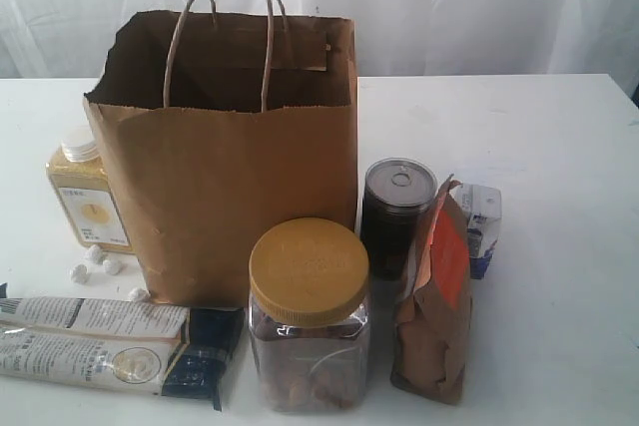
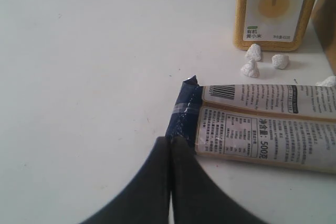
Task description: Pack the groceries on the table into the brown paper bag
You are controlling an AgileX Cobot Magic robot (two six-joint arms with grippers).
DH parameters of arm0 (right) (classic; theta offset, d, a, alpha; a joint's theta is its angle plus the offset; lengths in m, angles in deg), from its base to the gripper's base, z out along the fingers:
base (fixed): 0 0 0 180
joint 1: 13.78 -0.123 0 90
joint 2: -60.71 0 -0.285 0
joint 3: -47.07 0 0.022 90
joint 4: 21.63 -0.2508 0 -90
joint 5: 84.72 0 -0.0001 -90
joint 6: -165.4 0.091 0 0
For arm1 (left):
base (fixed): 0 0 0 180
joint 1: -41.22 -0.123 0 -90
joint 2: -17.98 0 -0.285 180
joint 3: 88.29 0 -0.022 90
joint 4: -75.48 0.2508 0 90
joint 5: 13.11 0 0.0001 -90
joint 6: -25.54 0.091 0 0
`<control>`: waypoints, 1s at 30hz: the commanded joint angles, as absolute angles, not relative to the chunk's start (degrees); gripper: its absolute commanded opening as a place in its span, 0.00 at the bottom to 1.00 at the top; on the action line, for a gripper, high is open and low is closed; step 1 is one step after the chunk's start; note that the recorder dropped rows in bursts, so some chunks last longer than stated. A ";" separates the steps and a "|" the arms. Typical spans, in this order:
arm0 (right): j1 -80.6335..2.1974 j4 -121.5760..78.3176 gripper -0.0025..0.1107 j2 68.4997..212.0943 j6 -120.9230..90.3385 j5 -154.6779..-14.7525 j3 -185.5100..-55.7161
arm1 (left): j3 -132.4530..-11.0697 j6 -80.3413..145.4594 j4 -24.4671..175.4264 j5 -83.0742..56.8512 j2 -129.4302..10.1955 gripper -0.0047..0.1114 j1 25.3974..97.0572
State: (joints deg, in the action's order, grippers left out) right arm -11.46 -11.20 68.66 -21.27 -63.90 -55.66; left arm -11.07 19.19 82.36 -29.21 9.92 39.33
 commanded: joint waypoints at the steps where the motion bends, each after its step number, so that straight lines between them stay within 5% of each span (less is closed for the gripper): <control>1: -10.96 -11.19 0.02 68.50 -21.14 -64.23 -55.72 | -11.07 19.30 81.98 -29.15 10.20 0.04 39.19; 22: -10.96 -10.45 0.02 68.50 -23.67 -64.35 -55.72 | -11.07 19.30 81.98 -29.15 10.20 0.04 39.19; 30: -10.96 -24.65 0.02 68.50 -17.40 -76.10 -55.72 | -11.07 19.30 81.98 -29.15 10.20 0.04 39.19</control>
